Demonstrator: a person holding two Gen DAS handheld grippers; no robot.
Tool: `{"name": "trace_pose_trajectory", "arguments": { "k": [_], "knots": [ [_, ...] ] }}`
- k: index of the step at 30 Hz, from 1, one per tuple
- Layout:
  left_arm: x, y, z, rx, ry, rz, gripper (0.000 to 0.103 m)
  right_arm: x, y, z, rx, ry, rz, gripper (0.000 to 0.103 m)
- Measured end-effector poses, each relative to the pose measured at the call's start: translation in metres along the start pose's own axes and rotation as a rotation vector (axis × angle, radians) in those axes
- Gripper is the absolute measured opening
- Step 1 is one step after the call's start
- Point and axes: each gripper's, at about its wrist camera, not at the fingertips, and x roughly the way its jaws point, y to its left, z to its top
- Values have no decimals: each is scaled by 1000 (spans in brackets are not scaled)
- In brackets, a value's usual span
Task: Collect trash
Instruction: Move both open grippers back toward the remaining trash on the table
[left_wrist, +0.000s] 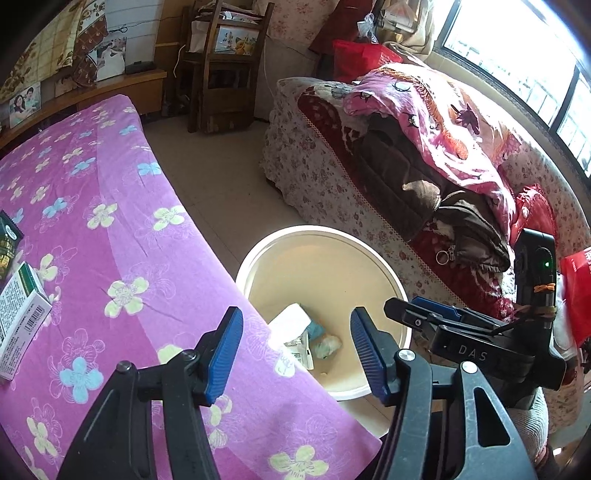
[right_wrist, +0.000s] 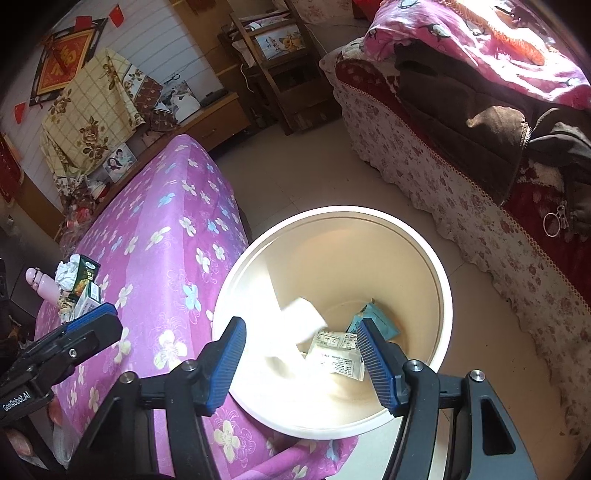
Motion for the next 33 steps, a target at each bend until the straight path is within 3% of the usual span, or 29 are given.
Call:
{"name": "trace_pose_trajectory", "arguments": {
  "k": [16,33],
  "knots": [
    [-30,26,-16,-13,-35,102,61,-8,37,-8,-56,-7,30,67],
    [-98,93,-47,-92,-104,237,61,0,148,-32,-215,26,142,67]
  ]
}}
